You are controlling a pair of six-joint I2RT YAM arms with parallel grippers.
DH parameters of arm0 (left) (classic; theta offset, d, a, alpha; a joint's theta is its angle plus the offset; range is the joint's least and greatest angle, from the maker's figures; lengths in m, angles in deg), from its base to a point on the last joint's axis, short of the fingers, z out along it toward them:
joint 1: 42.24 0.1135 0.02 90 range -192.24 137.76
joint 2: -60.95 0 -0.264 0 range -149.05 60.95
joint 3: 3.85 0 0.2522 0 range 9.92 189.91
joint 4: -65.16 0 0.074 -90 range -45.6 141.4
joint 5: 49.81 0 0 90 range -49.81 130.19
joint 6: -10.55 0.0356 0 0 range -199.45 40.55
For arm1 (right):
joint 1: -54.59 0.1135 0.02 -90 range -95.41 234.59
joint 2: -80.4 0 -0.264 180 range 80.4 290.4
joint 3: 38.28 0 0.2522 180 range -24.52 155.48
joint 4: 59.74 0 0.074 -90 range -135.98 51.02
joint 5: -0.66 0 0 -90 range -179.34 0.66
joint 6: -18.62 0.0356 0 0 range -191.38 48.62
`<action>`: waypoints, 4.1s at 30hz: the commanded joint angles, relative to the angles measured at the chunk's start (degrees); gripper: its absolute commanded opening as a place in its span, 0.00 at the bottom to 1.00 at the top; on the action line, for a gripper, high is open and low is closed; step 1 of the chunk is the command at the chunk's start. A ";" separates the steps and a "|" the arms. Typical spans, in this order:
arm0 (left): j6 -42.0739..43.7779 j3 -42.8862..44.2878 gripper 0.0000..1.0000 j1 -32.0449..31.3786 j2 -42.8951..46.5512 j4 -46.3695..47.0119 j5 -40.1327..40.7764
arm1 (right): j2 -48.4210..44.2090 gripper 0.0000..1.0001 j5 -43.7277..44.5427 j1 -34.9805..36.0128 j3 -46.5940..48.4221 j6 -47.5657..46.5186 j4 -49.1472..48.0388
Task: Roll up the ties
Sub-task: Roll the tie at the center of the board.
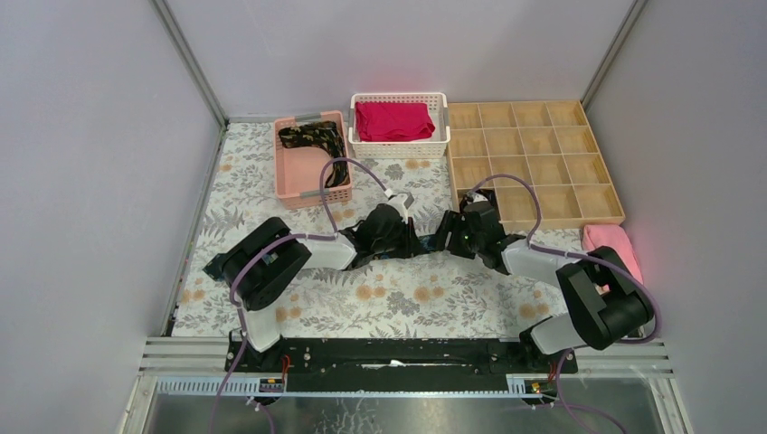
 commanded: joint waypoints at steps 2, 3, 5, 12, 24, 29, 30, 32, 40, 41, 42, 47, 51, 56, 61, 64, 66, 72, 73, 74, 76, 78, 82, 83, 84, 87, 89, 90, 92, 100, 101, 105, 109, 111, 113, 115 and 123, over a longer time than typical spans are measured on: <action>2.84 0.77 0.13 1.01 -0.55 0.85 3.20 | 2.22 0.72 -2.50 -0.50 1.49 0.26 -1.94; 2.90 0.77 0.13 1.18 -0.36 0.71 2.95 | 2.89 0.71 -2.75 -0.55 1.84 0.13 -1.90; 2.85 0.62 0.13 1.33 -0.07 0.68 2.27 | 4.13 0.71 -2.95 -0.59 2.41 0.11 -1.88; 1.72 0.01 0.13 1.42 1.07 1.81 -1.77 | 6.78 0.61 -3.96 -0.63 3.74 0.05 -2.64; 1.28 0.10 0.14 2.40 10.90 -5.40 -2.68 | 9.28 0.19 -3.91 -0.63 4.93 -0.90 -1.22; -0.95 -3.85 0.13 6.05 14.49 -7.76 -0.37 | 10.12 0.09 -3.08 -0.60 8.69 -2.86 3.59; -1.49 -4.89 0.13 7.13 15.43 -7.92 -0.14 | 9.77 0.06 -2.52 -0.60 9.27 -3.20 4.84; -2.09 -6.48 0.13 9.08 17.12 -9.18 1.09 | 9.10 0.04 -2.17 -0.63 10.51 -3.59 6.38; -5.09 -9.29 0.14 11.68 15.94 -0.32 -9.30 | 8.05 0.00 -2.03 -0.53 14.28 -5.86 11.91; -5.69 -9.13 0.14 11.70 15.28 1.29 -10.40 | 8.09 0.00 -2.40 -0.56 14.32 -5.86 12.00; -6.18 -8.89 0.14 11.68 14.73 2.58 -11.25 | 8.05 0.00 -2.61 -0.49 14.29 -5.94 12.00; -7.53 -6.96 0.14 11.28 11.89 6.21 -13.39 | 7.67 0.00 -3.10 -0.46 13.51 -6.02 11.58; -7.90 -4.37 0.14 10.00 6.97 7.53 -14.64 | 7.16 0.00 -3.55 -0.43 13.31 -5.91 11.07; -7.71 -1.34 0.14 7.78 1.81 7.21 -12.96 | 6.73 0.00 -3.08 -0.19 13.84 -6.61 11.92; -7.58 0.41 0.14 7.55 -1.84 5.27 -11.51 | 5.79 0.00 -3.10 -0.09 13.55 -6.82 11.99; -7.38 0.16 0.14 7.55 -3.18 4.62 -10.95 | 4.98 0.00 -3.48 -0.05 13.60 -6.86 12.16; -6.94 0.03 0.13 7.55 -4.09 4.40 -10.05 | 3.90 0.00 -3.88 0.16 13.70 -6.70 12.30; -6.22 0.27 0.13 7.61 -6.14 4.01 -8.35 | 1.17 0.00 -4.91 0.68 14.18 -6.70 13.61; -6.12 0.43 0.13 7.56 -6.42 3.88 -8.36 | 0.93 0.00 -5.04 0.84 14.22 -6.64 14.45; -6.11 0.50 0.13 7.55 -6.67 3.97 -8.32 | 0.96 0.00 -5.42 1.08 14.46 -6.72 14.64; -6.34 0.38 0.13 7.59 -6.94 4.46 -8.50 | 1.06 0.00 -5.95 1.67 15.07 -6.72 15.05; -6.50 0.18 0.13 7.63 -7.04 4.84 -8.66 | 1.50 0.00 -5.97 2.58 15.89 -6.99 15.54; -6.43 -0.09 0.13 7.68 -6.72 5.36 -9.24 | 3.06 0.00 -5.01 5.13 18.32 -7.50 16.79; -6.56 -0.15 0.13 7.71 -6.59 5.53 -9.92 | 3.39 0.00 -4.03 5.79 19.02 -7.61 17.41; -6.86 -0.38 0.13 7.72 -6.21 5.89 -11.01 | 3.82 0.00 -2.56 6.18 19.84 -7.57 18.69; -7.16 -1.60 0.13 7.73 -2.68 5.22 -12.63 | 4.42 0.00 1.05 6.31 21.14 -7.33 21.65; -6.62 -2.40 0.13 7.77 1.62 2.44 -12.09 | 4.85 0.00 1.89 6.33 22.13 -7.73 23.82; -5.81 -2.55 0.13 7.78 3.58 0.33 -11.02 | 5.01 0.00 2.34 6.29 22.56 -7.72 25.06; -5.01 -3.12 0.12 7.73 7.30 -3.18 -10.19 | 5.10 0.00 2.37 6.31 23.30 -7.85 26.11; -3.48 -6.11 0.13 8.27 16.94 -9.67 -4.36 | 6.68 0.00 4.79 6.92 26.39 -9.09 30.35; -3.39 -6.10 0.13 8.33 16.11 -9.32 -5.00 | 6.62 0.00 4.73 7.01 26.41 -9.10 30.31; -4.59 -5.98 0.13 8.34 11.83 -5.44 -7.66 | 6.84 0.00 4.96 7.60 27.36 -9.10 31.26; -4.92 -4.77 0.13 8.47 6.60 -0.60 -9.05 | 6.73 0.00 5.59 8.94 28.26 -9.16 32.50; -4.88 -4.14 0.13 8.44 4.55 0.99 -9.12 | 6.52 0.00 5.57 9.30 28.38 -9.08 32.73; -4.44 -2.91 0.13 8.52 2.96 0.86 -9.36 | 6.87 0.00 5.58 9.52 28.66 -9.19 33.08; -4.56 -2.39 0.13 8.52 1.75 1.35 -9.85 | 7.52 0.00 5.38 9.77 28.92 -9.22 33.23; -6.43 -4.51 0.13 8.52 -0.28 6.68 -11.38 | 10.65 0.00 4.85 12.08 30.54 -9.60 33.55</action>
